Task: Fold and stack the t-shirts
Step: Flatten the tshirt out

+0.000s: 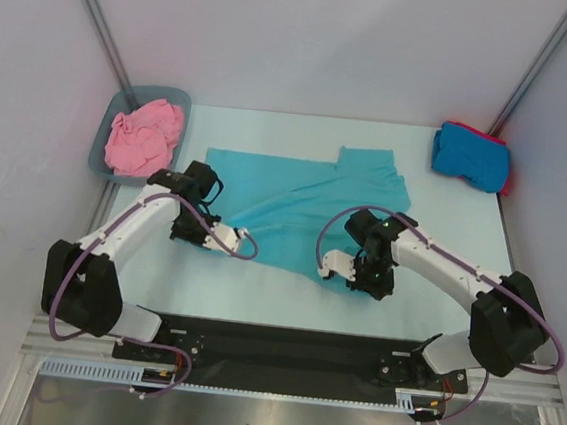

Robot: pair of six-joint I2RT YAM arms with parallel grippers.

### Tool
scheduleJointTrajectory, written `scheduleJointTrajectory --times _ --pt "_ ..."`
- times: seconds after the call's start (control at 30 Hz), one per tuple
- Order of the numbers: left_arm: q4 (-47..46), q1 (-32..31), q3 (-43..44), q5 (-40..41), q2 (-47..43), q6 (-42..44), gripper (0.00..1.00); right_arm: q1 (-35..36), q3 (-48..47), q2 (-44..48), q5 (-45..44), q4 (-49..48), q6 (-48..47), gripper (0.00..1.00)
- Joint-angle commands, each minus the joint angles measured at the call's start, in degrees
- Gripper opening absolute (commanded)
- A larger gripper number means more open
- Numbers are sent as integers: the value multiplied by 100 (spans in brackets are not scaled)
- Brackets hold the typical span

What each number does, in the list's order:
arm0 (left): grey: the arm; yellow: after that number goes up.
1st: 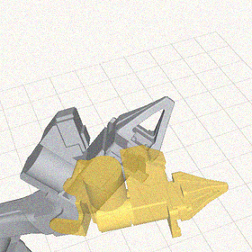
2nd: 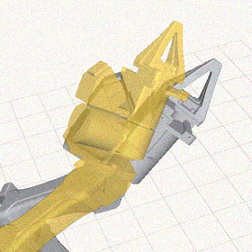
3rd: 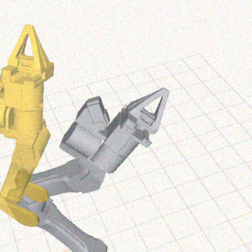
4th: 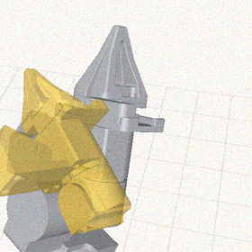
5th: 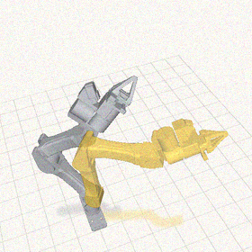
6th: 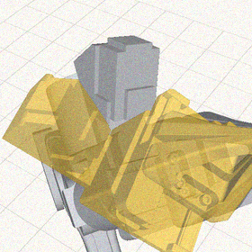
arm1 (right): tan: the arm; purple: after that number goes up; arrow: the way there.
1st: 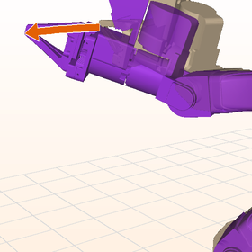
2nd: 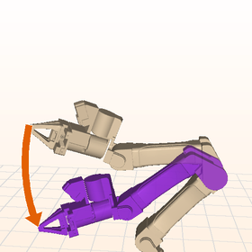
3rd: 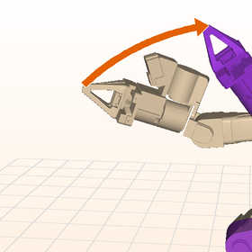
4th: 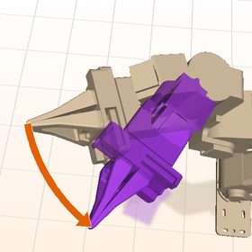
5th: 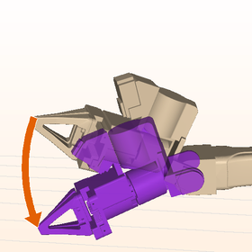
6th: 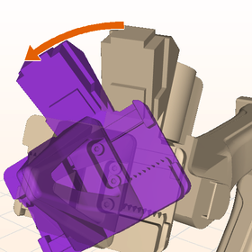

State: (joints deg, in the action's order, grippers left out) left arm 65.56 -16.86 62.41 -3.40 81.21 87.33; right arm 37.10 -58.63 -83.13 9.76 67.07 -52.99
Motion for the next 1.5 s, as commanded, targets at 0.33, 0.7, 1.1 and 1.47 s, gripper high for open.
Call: scheduleJointTrajectory --times 0.33,0.7,1.1,1.47 --pt "-43 -45 -178 823 -80 364 71 -217 -322 124 -714 -510 270 62" --pt "-1361 87 1465 999 1167 -961 83 -3665 -3645 -2706 2235 330 2082 59" --pt "-1915 -168 1782 1017 1643 -1490 82 -4334 -3805 -3710 3963 71 2644 53" --pt "-2108 -309 1898 1008 1907 -1587 81 -4422 -3638 -4158 4218 -150 2794 51"
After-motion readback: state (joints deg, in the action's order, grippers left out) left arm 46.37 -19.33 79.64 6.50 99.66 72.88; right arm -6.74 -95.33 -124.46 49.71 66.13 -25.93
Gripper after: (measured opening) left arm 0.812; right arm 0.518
